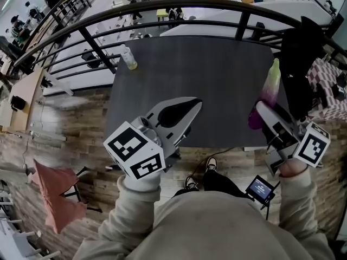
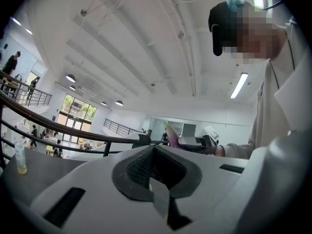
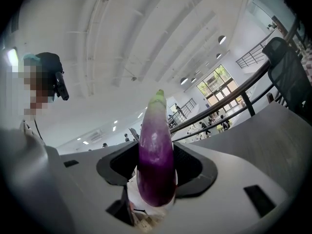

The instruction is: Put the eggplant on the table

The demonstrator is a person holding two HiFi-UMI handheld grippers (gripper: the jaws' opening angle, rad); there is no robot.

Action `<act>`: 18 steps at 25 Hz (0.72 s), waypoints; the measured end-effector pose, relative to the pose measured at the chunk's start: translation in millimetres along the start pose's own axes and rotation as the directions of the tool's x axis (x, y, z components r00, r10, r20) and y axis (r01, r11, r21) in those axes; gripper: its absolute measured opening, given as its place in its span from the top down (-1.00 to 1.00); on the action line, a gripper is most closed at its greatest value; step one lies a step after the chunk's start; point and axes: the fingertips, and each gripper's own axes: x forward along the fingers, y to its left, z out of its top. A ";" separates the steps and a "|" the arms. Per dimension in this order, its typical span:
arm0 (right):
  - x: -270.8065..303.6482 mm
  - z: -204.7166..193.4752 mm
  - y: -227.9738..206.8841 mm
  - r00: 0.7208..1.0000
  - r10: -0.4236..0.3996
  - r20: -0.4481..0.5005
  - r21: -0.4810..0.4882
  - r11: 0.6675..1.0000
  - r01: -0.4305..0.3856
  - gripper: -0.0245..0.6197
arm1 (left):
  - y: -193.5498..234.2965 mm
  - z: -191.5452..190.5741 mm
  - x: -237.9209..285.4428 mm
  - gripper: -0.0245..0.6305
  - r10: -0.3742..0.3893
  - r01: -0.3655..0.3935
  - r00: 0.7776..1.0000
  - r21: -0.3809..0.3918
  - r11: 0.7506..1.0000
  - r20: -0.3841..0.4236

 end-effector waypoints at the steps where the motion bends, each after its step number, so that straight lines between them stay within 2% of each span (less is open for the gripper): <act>1: 1.9 1.2 -0.4 1.000 0.007 -0.001 -0.008 1.000 -0.007 0.21 | 1.5 1.5 0.1 0.93 0.005 -0.005 1.000 0.004 1.000 0.002; 7: 5.7 9.3 -13.4 0.999 0.031 0.020 -0.003 1.000 -0.031 0.21 | 5.3 0.3 9.6 0.93 0.015 -0.015 1.000 0.028 0.999 -0.002; 12: 5.2 48.3 -49.6 0.998 0.051 0.033 -0.017 0.999 -0.050 0.21 | 15.2 13.2 59.1 0.93 0.024 -0.024 1.000 0.044 0.999 -0.005; 16: -1.9 58.0 -59.4 0.996 0.070 0.058 -0.024 0.997 -0.069 0.21 | 9.7 18.9 76.4 0.93 0.015 -0.015 1.000 0.082 0.997 -0.006; 18: -7.3 72.6 -78.1 0.995 0.081 0.065 -0.012 0.997 -0.080 0.21 | 9.3 24.4 100.3 0.93 0.027 -0.026 1.000 0.102 0.994 -0.008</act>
